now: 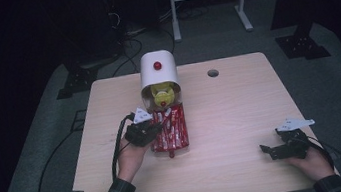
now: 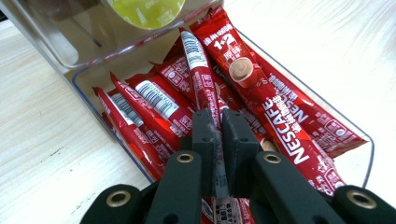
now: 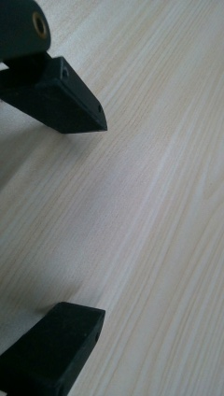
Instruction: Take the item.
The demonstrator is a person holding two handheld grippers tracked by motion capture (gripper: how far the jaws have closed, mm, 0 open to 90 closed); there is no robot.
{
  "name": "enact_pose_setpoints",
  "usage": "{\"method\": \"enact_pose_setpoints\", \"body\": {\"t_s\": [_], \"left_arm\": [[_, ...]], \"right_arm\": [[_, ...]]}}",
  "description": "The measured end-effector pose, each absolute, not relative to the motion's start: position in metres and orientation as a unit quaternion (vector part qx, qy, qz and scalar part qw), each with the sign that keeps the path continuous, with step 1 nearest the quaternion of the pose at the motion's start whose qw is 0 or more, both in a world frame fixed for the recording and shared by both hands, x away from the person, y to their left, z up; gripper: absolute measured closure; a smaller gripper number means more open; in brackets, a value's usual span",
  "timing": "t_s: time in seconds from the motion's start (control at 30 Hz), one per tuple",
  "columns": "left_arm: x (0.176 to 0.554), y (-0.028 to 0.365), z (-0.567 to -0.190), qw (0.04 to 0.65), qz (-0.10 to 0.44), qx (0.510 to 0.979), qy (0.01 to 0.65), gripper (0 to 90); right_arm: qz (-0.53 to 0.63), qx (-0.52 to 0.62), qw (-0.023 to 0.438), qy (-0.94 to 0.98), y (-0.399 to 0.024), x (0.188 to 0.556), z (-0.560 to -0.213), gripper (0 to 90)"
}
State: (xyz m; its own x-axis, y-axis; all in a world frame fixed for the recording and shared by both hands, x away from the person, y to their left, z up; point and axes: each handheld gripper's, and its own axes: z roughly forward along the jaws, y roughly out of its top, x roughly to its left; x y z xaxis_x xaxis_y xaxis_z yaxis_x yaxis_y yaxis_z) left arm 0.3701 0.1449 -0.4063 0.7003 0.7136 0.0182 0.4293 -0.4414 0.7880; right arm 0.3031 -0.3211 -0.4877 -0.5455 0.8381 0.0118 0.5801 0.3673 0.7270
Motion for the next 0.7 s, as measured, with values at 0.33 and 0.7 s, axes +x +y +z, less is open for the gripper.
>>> {"method": "enact_pose_setpoints", "body": {"t_s": [0.33, 0.7], "left_arm": [[0.366, 0.149, -0.400, 0.405, 0.170, 0.830, 0.345, 84.6], [0.361, 0.157, -0.396, 0.410, 0.171, 0.826, 0.348, 84.8]], "right_arm": [[0.351, 0.440, 0.184, 0.806, -0.321, 0.303, -0.488, 7.9], [0.350, 0.439, 0.184, 0.807, -0.321, 0.303, -0.488, 7.8]]}}
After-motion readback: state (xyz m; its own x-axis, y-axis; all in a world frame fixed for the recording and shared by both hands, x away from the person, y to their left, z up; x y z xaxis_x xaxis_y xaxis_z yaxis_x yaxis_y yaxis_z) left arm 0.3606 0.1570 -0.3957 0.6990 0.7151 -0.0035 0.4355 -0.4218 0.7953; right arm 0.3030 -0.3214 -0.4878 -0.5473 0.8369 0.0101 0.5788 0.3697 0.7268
